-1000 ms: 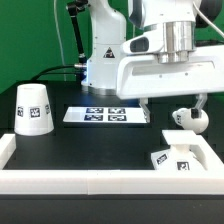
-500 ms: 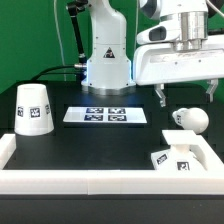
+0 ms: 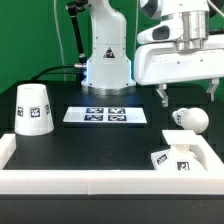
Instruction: Assemble lamp
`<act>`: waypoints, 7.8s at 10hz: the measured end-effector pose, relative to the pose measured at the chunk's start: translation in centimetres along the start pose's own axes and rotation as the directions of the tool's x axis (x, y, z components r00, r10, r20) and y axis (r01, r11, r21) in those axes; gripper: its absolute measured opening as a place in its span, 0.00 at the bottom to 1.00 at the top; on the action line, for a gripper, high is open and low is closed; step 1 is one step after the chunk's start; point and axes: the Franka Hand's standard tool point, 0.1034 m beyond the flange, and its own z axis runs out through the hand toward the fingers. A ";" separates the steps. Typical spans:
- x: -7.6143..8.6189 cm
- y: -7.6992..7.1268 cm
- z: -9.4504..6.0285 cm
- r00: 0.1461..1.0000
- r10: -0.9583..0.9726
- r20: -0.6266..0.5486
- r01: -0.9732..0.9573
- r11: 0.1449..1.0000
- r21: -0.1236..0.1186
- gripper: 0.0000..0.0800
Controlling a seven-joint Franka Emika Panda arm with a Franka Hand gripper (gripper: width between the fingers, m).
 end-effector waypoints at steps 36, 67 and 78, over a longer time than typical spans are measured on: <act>-7.7 -4.4 5.2 0.566 -0.124 0.815 0.165 0.986 0.036 0.87; 2.6 7.6 -4.8 0.967 -0.201 0.158 0.199 0.980 0.026 0.72; 8.6 8.3 -7.8 0.939 -0.215 -0.268 0.189 0.975 -0.119 0.72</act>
Offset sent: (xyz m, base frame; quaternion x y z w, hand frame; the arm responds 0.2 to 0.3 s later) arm 0.0000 0.0000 0.0000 0.0000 0.0000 0.0000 1.0000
